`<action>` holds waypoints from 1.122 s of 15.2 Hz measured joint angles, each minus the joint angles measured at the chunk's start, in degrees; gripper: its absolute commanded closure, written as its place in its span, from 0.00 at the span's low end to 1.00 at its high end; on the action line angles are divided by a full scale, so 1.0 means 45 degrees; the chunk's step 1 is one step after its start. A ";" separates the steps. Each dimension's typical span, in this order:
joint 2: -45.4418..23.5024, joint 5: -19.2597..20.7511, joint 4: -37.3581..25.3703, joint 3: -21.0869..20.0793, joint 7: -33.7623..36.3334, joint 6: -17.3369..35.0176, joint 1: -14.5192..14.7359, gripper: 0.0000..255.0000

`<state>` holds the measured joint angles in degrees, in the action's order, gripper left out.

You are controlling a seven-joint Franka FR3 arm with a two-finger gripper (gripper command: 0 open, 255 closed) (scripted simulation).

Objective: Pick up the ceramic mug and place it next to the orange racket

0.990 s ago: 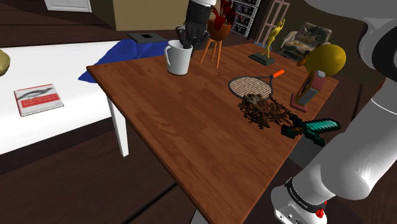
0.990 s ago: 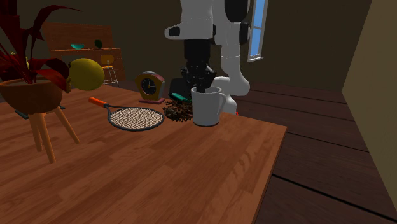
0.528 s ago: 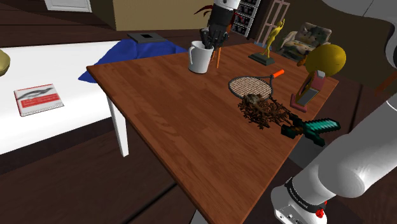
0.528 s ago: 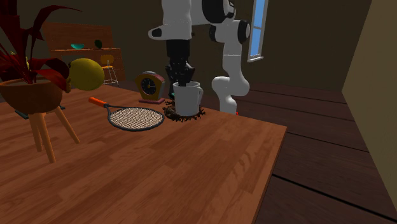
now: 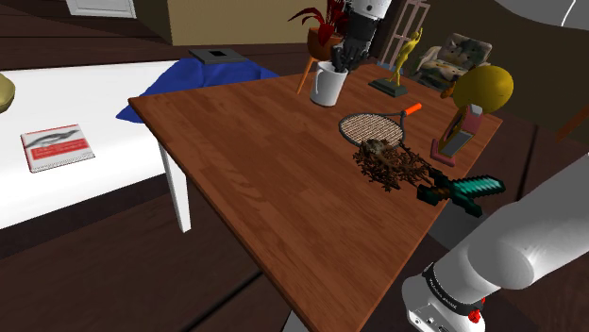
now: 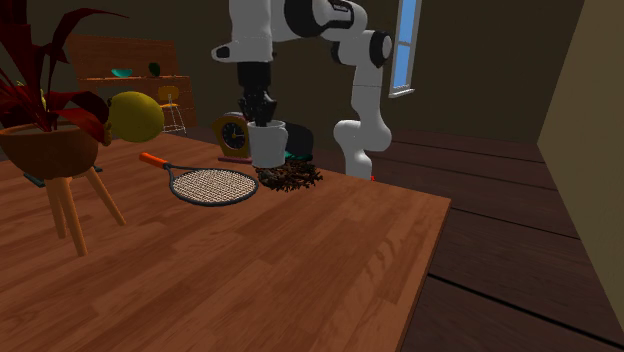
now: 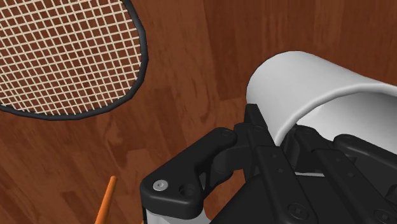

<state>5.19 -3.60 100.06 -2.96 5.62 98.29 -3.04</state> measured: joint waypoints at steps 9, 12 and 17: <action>0.0220 -0.0015 0.0815 0.0812 -0.1525 0.0499 -0.0659 1.00; 0.0315 -0.0020 0.1458 0.0800 -0.1541 0.1046 -0.0650 1.00; 0.0275 -0.0037 0.2327 0.0803 -0.1609 0.1953 -0.0652 1.00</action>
<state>6.42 -3.76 110.53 0.65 -1.62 107.08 -5.98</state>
